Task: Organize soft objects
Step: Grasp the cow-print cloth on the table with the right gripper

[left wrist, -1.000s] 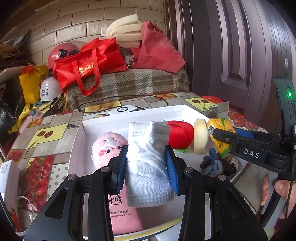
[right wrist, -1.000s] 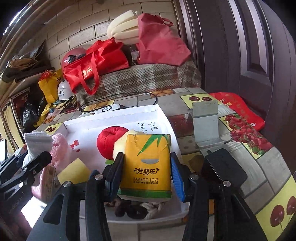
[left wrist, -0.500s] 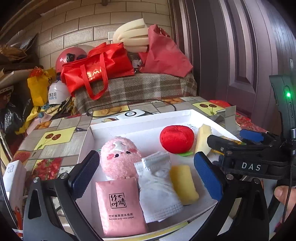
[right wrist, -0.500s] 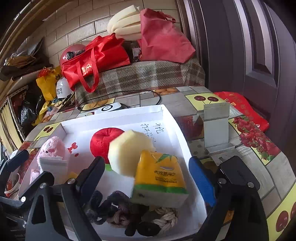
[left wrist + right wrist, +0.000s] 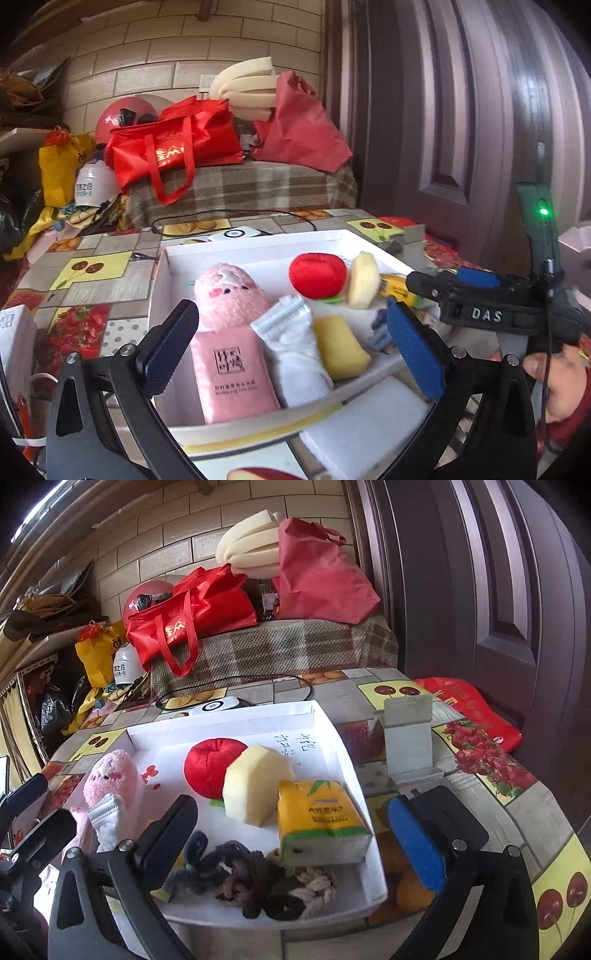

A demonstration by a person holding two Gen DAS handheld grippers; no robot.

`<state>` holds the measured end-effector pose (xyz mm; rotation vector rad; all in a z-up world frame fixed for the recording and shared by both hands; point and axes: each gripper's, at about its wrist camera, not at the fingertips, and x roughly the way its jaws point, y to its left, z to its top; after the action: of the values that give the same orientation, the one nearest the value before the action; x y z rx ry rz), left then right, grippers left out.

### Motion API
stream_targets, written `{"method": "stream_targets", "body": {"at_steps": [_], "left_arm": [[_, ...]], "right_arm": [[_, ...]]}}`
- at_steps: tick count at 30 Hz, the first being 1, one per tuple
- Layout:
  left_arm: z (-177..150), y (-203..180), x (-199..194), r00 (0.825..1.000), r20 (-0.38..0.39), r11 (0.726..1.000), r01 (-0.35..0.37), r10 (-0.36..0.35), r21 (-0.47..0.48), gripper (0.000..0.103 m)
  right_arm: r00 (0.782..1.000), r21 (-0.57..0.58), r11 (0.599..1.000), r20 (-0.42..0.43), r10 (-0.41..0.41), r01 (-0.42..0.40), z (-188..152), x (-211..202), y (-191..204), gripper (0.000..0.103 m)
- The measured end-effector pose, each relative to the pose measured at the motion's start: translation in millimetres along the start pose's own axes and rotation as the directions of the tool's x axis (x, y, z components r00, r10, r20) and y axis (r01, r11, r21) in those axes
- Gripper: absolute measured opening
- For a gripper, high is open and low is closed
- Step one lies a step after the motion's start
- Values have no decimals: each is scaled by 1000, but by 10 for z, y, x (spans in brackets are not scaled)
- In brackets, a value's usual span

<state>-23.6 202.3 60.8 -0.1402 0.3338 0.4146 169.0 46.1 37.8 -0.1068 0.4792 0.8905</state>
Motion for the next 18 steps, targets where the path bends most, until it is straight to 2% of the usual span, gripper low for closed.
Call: {"method": "stream_targets", "body": {"at_steps": [3, 5, 8, 9, 12, 14, 15, 18], "left_arm": [[-100, -79, -221, 988, -42, 987, 148, -146, 62, 103], [-165, -161, -306, 970, -100, 966, 231, -220, 114, 103], [-241, -235, -330, 938, -198, 941, 312, -283, 130, 103], [-257, -237, -332, 929, -218, 937, 329, -299, 119, 103], [-300, -179, -313, 904, -273, 931, 359, -327, 72, 103], [-338, -148, -289, 892, -313, 933, 357, -325, 49, 103], [-350, -128, -285, 890, -322, 935, 353, -323, 40, 103], [-367, -111, -260, 888, -338, 940, 339, -312, 24, 103]], "right_arm": [[1000, 43, 999, -17, 18, -17, -92, -152, -163, 103], [999, 87, 995, -33, 43, -40, -177, -270, -293, 103], [984, 118, 983, -88, 153, -143, -342, -441, -417, 103], [974, 111, 977, -115, 196, -183, -387, -478, -408, 103], [918, 43, 947, -233, 320, -319, -561, -581, -196, 103], [891, -40, 928, -299, 342, -370, -641, -616, 36, 103], [884, -87, 920, -323, 338, -383, -670, -624, 159, 103], [890, -230, 900, -365, 273, -371, -742, -580, 525, 103]]}}
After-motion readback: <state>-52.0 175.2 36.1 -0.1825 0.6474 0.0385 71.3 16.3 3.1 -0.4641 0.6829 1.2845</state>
